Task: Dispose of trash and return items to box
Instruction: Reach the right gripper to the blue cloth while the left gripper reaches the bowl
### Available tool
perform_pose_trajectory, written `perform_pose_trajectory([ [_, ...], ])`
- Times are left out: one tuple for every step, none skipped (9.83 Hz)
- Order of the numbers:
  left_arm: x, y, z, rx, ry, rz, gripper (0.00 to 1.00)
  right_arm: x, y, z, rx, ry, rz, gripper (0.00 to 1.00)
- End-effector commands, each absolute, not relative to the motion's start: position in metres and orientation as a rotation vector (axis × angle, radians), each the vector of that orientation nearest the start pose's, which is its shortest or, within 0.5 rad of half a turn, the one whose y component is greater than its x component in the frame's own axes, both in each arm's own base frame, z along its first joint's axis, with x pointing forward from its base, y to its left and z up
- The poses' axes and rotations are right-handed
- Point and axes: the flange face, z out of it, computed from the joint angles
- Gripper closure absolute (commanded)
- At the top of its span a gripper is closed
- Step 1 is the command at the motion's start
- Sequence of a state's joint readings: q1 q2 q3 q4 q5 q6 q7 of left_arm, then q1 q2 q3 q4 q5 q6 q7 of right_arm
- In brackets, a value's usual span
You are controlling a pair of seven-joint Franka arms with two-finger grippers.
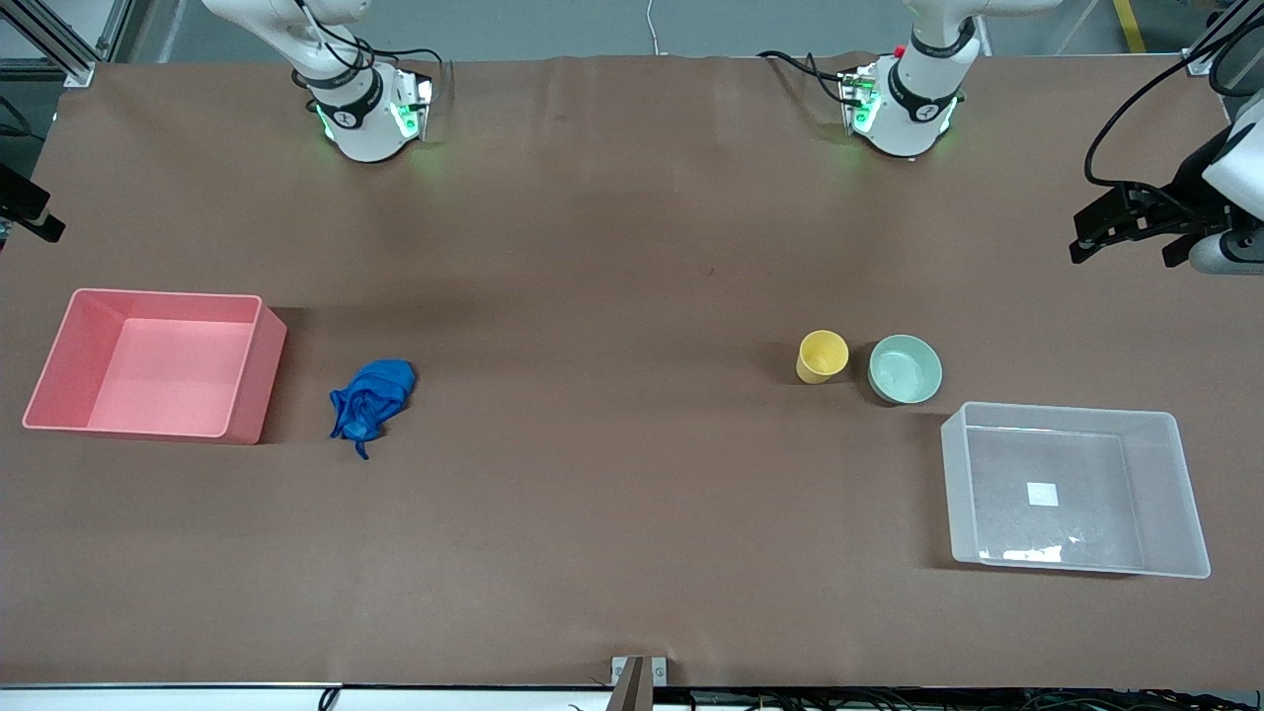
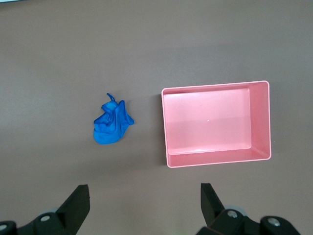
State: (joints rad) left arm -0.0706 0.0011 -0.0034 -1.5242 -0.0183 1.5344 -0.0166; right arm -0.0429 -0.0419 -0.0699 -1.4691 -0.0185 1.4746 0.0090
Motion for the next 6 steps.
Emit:
perform_pose_trajectory([
  [0.5487, -0.0418, 0.6267, -3.167, 0.088, 0.026, 0.0, 0.5264, -0.0653, 0.6873, -3.16, 0.189, -0.066, 0.0],
  [0.5492, -0.0418, 0.6265, -3.167, 0.081, 0.026, 0.0, 0.5264, -0.0653, 0.6873, -3.16, 0.189, -0.066, 0.0],
  [0.5499, -0.0415, 0.6272, -3.164, 0.081, 0.021, 0.0, 0.5264, -0.0653, 0.6873, -3.16, 0.189, -0.066, 0.0],
  [0.5498, -0.042, 0.6273, -3.169, 0.079, 0.022, 0.01, 0.5265, -0.0653, 0.6875, -3.16, 0.189, -0.068, 0.0],
  [0.5516, -0.0393, 0.6254, -3.166, 0.066, 0.019, 0.02, 0.5264, -0.0653, 0.6873, -3.16, 0.189, -0.066, 0.0],
  [0.5549, -0.0413, 0.6187, -3.16, 0.068, 0.021, 0.01, 0.5272, -0.0645, 0.6867, -3.16, 0.182, -0.066, 0.0],
])
